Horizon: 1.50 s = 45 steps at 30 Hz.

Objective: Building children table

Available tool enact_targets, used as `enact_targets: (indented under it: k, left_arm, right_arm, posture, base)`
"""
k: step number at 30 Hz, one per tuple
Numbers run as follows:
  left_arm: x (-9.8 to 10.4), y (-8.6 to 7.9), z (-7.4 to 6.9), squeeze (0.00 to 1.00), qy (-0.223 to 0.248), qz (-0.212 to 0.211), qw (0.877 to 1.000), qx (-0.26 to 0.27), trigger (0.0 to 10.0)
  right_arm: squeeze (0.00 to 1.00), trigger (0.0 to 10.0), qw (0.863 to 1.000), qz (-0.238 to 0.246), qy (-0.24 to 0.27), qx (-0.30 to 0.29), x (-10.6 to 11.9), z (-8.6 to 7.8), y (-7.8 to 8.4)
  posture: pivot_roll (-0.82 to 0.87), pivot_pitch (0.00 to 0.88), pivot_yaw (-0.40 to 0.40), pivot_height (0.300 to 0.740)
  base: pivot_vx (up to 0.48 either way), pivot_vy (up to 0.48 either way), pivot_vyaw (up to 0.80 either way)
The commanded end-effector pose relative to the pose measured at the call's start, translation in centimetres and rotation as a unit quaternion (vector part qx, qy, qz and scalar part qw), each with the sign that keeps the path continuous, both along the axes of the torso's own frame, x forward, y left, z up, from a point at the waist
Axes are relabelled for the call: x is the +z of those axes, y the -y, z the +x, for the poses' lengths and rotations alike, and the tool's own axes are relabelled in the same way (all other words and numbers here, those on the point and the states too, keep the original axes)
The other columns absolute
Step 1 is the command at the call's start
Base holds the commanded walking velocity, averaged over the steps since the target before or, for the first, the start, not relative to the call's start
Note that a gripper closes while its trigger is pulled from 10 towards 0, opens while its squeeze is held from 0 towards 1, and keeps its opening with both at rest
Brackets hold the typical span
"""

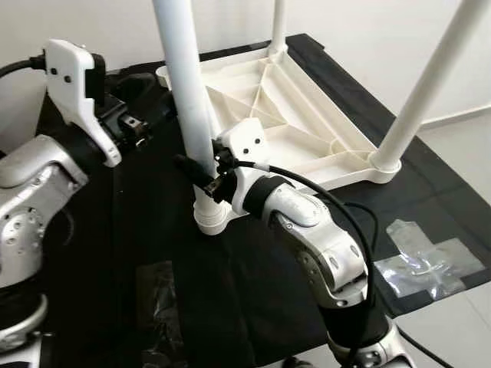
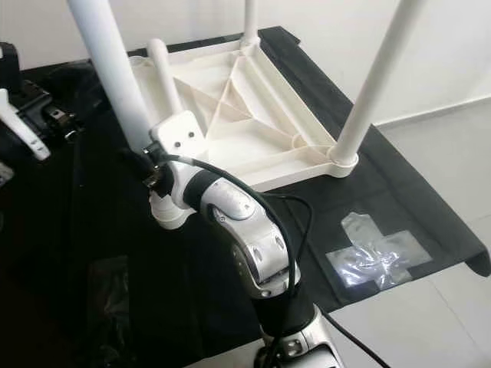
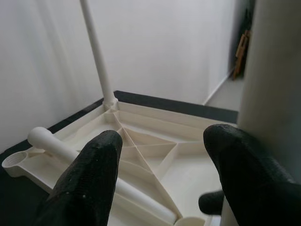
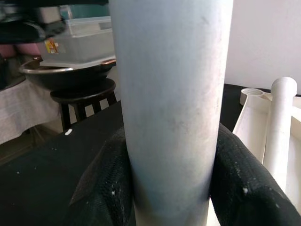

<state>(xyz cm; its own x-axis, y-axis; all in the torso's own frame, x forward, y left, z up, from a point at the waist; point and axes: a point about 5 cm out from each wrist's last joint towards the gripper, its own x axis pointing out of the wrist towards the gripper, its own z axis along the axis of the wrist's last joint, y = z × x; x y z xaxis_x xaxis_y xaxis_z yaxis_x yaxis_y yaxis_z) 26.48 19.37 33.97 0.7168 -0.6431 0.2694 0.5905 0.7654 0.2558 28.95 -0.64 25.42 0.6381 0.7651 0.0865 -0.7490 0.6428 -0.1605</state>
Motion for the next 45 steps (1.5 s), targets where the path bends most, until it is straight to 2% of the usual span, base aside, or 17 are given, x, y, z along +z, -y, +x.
enact_targets:
  k: [1, 3, 7, 9, 11, 14, 16, 19, 21, 24, 29, 35, 36, 45]
  left_arm:
    - [-0.6, 2.4, -1.1, 0.00, -0.005, 0.030, 0.993, -0.112, 10.0]
    - [-0.9, 0.5, -1.8, 0.00, -0.016, 0.041, 0.993, -0.112, 10.0]
    - [-1.3, -0.5, -2.3, 0.00, -0.032, 0.042, 0.991, -0.121, 10.0]
    - [-1.6, -0.8, -2.3, 0.00, -0.042, 0.028, 0.990, -0.130, 10.0]
    - [-1.1, 0.0, -2.7, 0.00, -0.035, -0.015, 0.985, -0.168, 10.0]
    - [-0.9, 0.4, -2.9, 0.00, -0.032, -0.027, 0.982, -0.184, 10.0]
    - [-0.6, 1.3, -2.9, 0.00, -0.027, -0.036, 0.977, -0.210, 10.0]
    - [-0.4, 2.3, -2.5, 0.00, -0.024, -0.041, 0.974, -0.220, 10.0]
    - [-0.4, 2.3, -2.5, 0.00, -0.024, -0.041, 0.974, -0.220, 10.0]
    - [0.1, 3.1, -1.0, 0.00, -0.011, -0.047, 0.982, -0.185, 10.0]
    - [0.9, 3.4, -0.4, 0.00, 0.004, -0.052, 0.983, -0.174, 10.0]
    - [2.1, 3.9, 0.2, 0.00, 0.001, -0.034, 0.985, -0.170, 10.0]
    - [2.4, 3.9, 0.4, 0.00, -0.010, -0.034, 0.985, -0.170, 0.0]
    - [2.5, 3.8, 0.5, 0.00, -0.027, -0.011, 0.984, -0.178, 0.0]
  right_arm:
    - [0.00, 10.0, 0.992, -0.064, -0.110, -0.012, -4.8, 0.7, -0.4]
    - [0.00, 10.0, 0.992, -0.065, -0.110, -0.010, -4.7, 0.8, -0.3]
    - [0.00, 10.0, 0.992, -0.066, -0.110, -0.009, -4.7, 0.8, -0.2]
    - [0.00, 10.0, 0.992, -0.065, -0.111, -0.008, -4.7, 0.8, -0.3]
    - [0.00, 10.0, 0.992, -0.064, -0.112, -0.006, -4.7, 0.8, -0.3]
    - [0.00, 10.0, 0.992, -0.064, -0.112, -0.005, -4.7, 0.8, -0.3]
    - [0.00, 10.0, 0.992, -0.064, -0.111, -0.003, -4.7, 0.8, -0.4]
    - [0.00, 10.0, 0.992, -0.064, -0.110, 0.000, -4.6, 0.8, -0.5]
    - [0.00, 10.0, 0.992, -0.064, -0.110, 0.000, -4.6, 0.8, -0.5]
    - [0.00, 10.0, 0.992, -0.064, -0.109, 0.009, -4.6, 0.6, -0.8]
    - [0.00, 10.0, 0.992, -0.064, -0.110, 0.013, -4.6, 0.5, -0.9]
    - [0.00, 10.0, 0.991, -0.064, -0.112, 0.022, -4.7, 0.3, -1.2]
    - [0.00, 10.0, 0.991, -0.064, -0.112, 0.023, -4.7, 0.3, -1.3]
    - [0.00, 10.0, 0.993, -0.060, -0.098, 0.036, -4.5, 0.2, -1.4]
  posture:
    - [0.01, 0.197, 0.038, 0.740]
    - [0.01, 0.199, 0.035, 0.740]
    - [0.00, 0.199, 0.032, 0.740]
    - [0.00, 0.199, 0.032, 0.740]
    - [0.00, 0.199, 0.029, 0.740]
    - [0.00, 0.199, 0.029, 0.740]
    - [0.00, 0.197, 0.028, 0.740]
    - [0.00, 0.195, 0.028, 0.740]
    - [0.00, 0.195, 0.028, 0.740]
    - [0.00, 0.194, 0.027, 0.740]
    - [0.00, 0.192, 0.026, 0.740]
    - [0.01, 0.191, 0.026, 0.740]
    - [0.01, 0.190, 0.026, 0.740]
    - [0.02, 0.193, 0.024, 0.740]
  base:
    - [0.000, 0.000, 0.00]
    - [0.000, 0.000, 0.00]
    - [0.000, 0.000, 0.00]
    - [0.000, 0.000, 0.00]
    - [0.000, 0.000, 0.00]
    - [0.000, 0.000, 0.00]
    - [0.000, 0.000, 0.00]
    - [0.000, 0.000, 0.00]
    - [0.000, 0.000, 0.00]
    - [0.000, 0.000, 0.00]
    - [0.000, 0.000, 0.00]
    - [0.000, 0.000, 0.00]
    - [0.000, 0.000, 0.00]
    - [0.000, 0.000, 0.00]
